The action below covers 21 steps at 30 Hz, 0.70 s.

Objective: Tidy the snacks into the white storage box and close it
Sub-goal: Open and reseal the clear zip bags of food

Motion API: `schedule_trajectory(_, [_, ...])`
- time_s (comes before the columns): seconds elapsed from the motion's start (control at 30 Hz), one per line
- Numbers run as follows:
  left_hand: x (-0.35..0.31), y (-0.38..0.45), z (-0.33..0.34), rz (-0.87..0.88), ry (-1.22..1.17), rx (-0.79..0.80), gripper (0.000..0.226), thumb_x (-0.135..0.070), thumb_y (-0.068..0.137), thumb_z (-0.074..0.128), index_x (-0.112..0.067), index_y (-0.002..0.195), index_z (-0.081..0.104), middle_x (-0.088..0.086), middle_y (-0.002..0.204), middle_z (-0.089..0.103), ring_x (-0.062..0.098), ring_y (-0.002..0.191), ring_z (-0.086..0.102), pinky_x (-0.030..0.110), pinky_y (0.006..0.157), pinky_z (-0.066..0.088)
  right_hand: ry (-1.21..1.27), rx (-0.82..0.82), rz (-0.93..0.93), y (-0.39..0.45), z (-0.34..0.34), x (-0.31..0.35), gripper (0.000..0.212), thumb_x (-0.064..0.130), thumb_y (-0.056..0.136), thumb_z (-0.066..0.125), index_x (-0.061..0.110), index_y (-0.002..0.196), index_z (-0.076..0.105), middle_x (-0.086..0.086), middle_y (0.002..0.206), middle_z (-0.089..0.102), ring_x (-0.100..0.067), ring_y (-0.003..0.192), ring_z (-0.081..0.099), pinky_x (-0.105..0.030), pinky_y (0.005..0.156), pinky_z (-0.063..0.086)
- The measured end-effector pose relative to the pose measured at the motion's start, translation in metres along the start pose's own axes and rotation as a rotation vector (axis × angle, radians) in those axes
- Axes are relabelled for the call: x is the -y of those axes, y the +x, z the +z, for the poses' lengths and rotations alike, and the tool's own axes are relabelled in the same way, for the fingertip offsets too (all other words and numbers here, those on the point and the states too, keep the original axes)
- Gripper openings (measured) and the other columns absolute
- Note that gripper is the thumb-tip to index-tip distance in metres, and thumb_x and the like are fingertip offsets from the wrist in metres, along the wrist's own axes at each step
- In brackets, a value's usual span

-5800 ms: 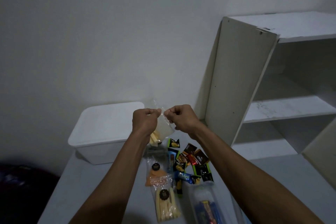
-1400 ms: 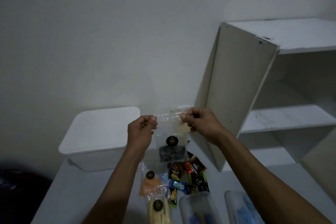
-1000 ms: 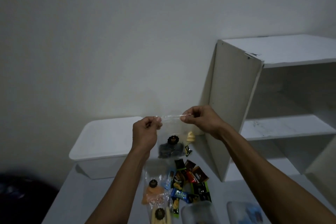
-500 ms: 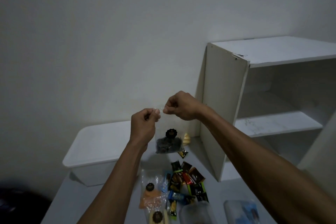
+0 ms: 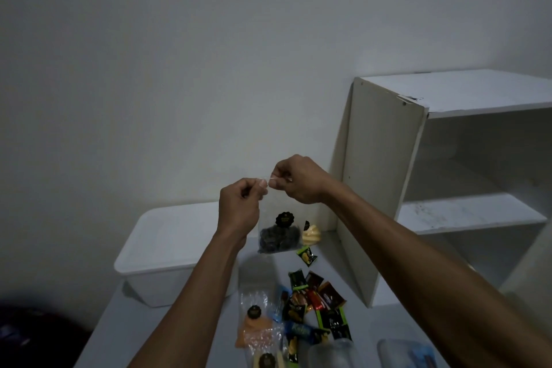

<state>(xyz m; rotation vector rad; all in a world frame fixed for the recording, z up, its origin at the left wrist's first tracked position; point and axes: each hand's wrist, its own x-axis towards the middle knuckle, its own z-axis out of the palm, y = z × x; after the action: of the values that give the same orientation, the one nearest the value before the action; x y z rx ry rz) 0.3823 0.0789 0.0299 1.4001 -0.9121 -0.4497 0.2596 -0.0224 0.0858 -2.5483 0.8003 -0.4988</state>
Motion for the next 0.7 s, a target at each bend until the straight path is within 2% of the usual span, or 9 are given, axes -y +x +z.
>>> schedule_trajectory(0.17, [-0.001,0.007,-0.007,-0.002,0.001,-0.009,0.014,-0.02,0.092,0.065,-0.015,0.082,0.072,0.0,0.077,0.07,0.011,0.073,0.059,0.024,0.069,0.047,0.037,0.015,0.002,0.003,-0.005,-0.001,0.008,0.03,0.093,0.065,0.025,0.087,0.064,0.016,0.079,0.061,0.001,0.073,0.054,-0.027,0.07,0.044])
schedule_trajectory(0.27, [-0.003,0.009,-0.007,0.004,0.01,-0.01,0.014,-0.02,0.092,0.065,-0.013,0.083,0.072,-0.001,0.077,0.07,0.01,0.073,0.059,0.022,0.068,0.046,0.034,-0.018,0.017,0.005,-0.004,0.0,0.009,0.029,0.093,0.065,0.023,0.086,0.066,0.015,0.079,0.063,0.001,0.074,0.055,-0.028,0.071,0.046])
schedule_trajectory(0.43, [-0.001,0.013,-0.012,-0.024,0.002,-0.021,0.013,-0.02,0.092,0.065,-0.013,0.083,0.072,0.001,0.08,0.07,0.01,0.072,0.059,0.022,0.066,0.045,0.092,0.009,0.023,0.002,-0.01,-0.002,0.016,0.025,0.092,0.067,0.011,0.096,0.072,0.017,0.076,0.061,0.003,0.067,0.056,-0.011,0.057,0.037])
schedule_trajectory(0.57, [-0.003,0.014,-0.011,-0.009,0.007,-0.013,0.013,-0.019,0.092,0.065,-0.01,0.084,0.072,0.0,0.079,0.07,0.009,0.071,0.059,0.02,0.067,0.045,0.081,-0.014,0.025,0.0,-0.009,-0.005,0.016,0.024,0.092,0.066,0.01,0.095,0.071,0.013,0.079,0.063,0.004,0.068,0.054,-0.012,0.057,0.036])
schedule_trajectory(0.7, [0.0,0.015,-0.015,-0.02,0.0,-0.021,0.013,-0.019,0.092,0.065,-0.013,0.082,0.071,0.001,0.08,0.07,0.011,0.074,0.059,0.023,0.068,0.045,0.144,-0.006,0.057,-0.002,-0.011,-0.009,0.017,0.025,0.09,0.069,0.008,0.091,0.072,0.016,0.072,0.062,0.003,0.061,0.055,-0.012,0.054,0.037])
